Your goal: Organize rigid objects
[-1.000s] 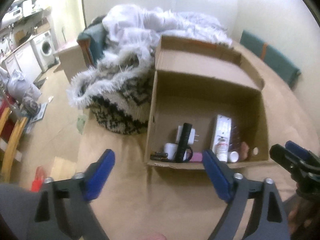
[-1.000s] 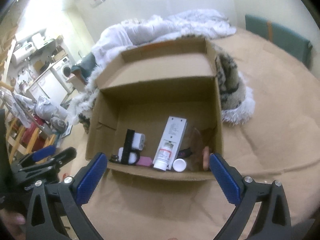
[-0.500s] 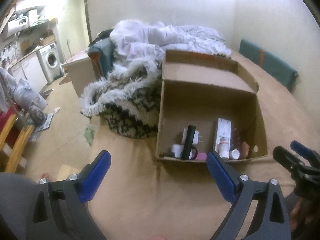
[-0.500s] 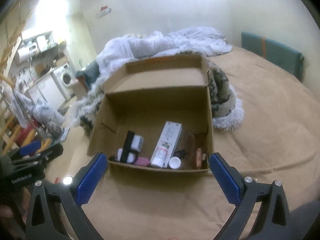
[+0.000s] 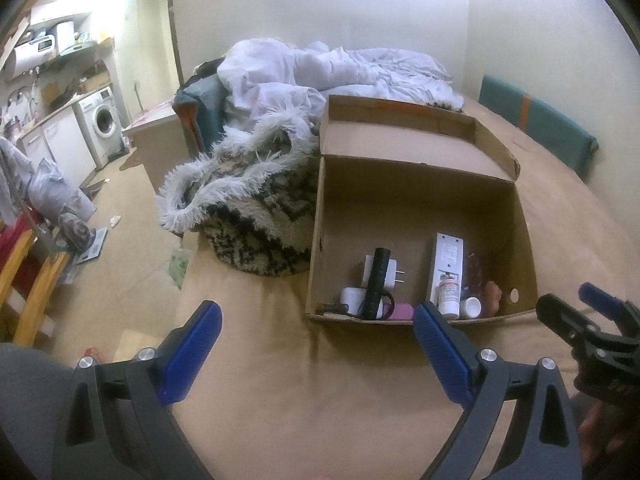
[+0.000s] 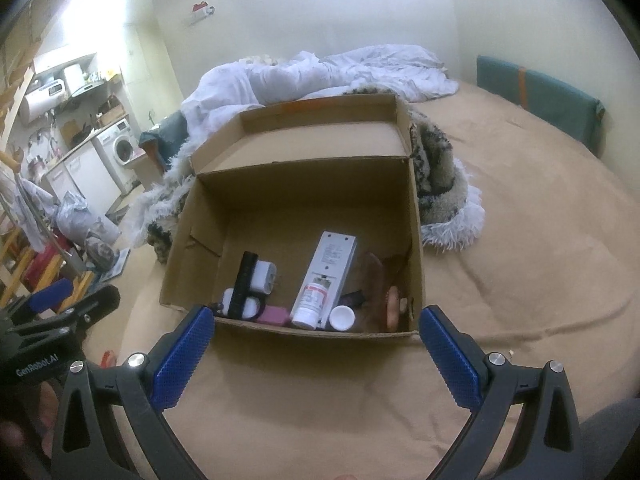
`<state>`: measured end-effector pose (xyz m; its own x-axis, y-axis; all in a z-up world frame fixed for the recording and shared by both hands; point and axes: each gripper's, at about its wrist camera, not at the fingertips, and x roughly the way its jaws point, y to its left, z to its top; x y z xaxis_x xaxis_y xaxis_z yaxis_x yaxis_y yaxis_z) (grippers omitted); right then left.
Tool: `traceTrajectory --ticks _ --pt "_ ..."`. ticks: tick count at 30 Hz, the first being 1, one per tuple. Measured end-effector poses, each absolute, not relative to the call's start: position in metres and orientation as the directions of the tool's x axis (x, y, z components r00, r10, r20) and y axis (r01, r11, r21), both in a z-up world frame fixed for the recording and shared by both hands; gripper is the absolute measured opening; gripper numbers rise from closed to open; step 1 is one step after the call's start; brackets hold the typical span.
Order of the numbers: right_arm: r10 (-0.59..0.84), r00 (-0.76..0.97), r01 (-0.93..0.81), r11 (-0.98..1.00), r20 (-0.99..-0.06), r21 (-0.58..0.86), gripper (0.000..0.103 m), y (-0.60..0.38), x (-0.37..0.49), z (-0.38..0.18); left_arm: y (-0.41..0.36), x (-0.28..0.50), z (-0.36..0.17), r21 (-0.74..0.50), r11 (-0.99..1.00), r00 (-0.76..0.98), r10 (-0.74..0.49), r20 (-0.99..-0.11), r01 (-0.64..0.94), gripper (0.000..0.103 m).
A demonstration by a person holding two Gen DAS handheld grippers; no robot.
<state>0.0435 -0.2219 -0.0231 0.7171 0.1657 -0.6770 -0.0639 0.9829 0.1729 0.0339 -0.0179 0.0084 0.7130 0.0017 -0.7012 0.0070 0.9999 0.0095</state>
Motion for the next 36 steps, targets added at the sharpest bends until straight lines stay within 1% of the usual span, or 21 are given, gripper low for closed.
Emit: traceTrajectory --ticks 18,36 --pt "0.158 0.717 -0.071 0.985 -0.679 0.155 0.103 -0.2184 0.0428 -0.0235 -0.0153 0.0343 0.0103 -0.002 1.0 0.71 -0.005 -0.704 0.005 0.096" --pt "0.164 0.717 -0.065 0.983 -0.678 0.17 0.103 -0.2239 0.0453 -0.0266 -0.0155 0.0348 0.0097 -0.003 1.0 0.709 -0.004 -0.705 0.003 0.096"
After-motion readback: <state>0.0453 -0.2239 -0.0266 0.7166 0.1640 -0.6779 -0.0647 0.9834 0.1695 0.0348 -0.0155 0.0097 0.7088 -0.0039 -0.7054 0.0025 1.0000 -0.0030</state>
